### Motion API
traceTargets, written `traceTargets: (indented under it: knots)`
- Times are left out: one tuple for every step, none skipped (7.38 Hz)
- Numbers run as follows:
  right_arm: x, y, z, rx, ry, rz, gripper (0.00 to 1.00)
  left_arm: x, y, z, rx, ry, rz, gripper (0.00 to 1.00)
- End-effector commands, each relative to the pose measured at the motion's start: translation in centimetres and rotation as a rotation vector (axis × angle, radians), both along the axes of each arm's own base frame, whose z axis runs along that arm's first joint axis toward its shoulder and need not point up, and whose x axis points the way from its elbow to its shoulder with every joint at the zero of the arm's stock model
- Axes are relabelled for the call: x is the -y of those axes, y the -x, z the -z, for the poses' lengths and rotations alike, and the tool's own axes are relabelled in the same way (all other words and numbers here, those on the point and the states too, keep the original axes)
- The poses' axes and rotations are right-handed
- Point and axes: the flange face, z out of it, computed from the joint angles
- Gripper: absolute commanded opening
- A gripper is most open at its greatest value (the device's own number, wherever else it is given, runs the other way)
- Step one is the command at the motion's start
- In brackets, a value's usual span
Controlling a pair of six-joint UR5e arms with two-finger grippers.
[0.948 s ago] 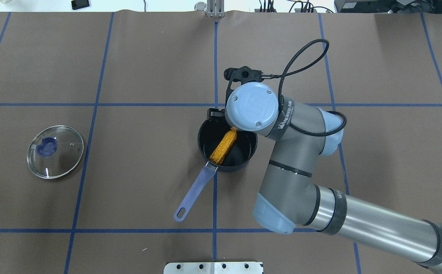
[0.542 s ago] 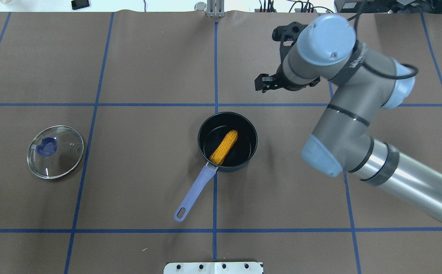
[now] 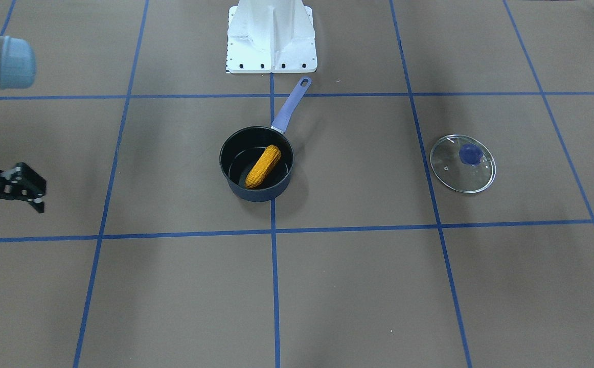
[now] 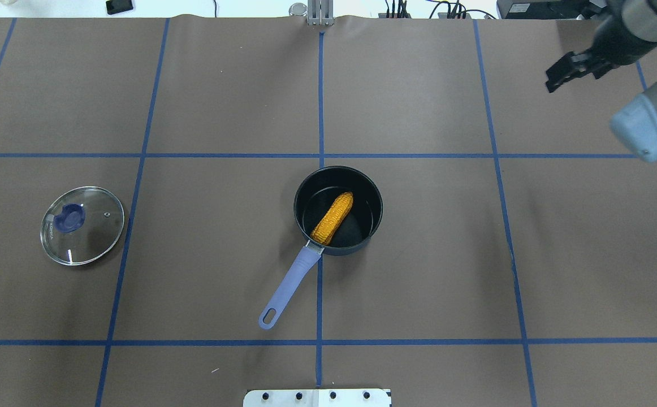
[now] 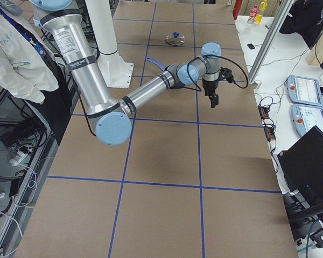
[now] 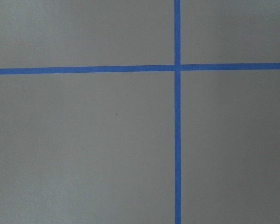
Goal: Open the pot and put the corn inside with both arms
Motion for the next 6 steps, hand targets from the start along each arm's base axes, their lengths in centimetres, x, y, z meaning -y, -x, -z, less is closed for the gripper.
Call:
traceTargets:
  knots:
    - [-4.5,-11.9,-10.7,-0.010,0.008,0.045,1.00,-0.5,-0.1,0.4,-0.014,-0.006,-0.001,0.98]
    - [-8.4,-15.6,-16.2,-0.030,0.070,0.030,1.00,-0.6,-0.1,0.2,-0.013,-0.002,-0.001,0.98]
    - [-11.1,-17.6,-19.5,-0.036,0.132,0.000,1.00,-0.8,-0.1,0.2,-0.011,0.000,-0.001,0.98]
    - [-13.5,-19.2,-21.9,-0.038,0.172,-0.020,1.00,-0.8,-0.1,0.0,-0.008,0.004,-0.001,0.98]
    - [-15.0,-19.7,-23.7,-0.045,0.192,-0.014,1.00,-0.8,-0.1,0.0,-0.008,0.004,-0.001,0.98]
    - [-15.2,-20.2,-23.8,-0.044,0.193,-0.025,1.00,-0.9,0.0,-0.1,-0.008,0.006,0.000,0.98]
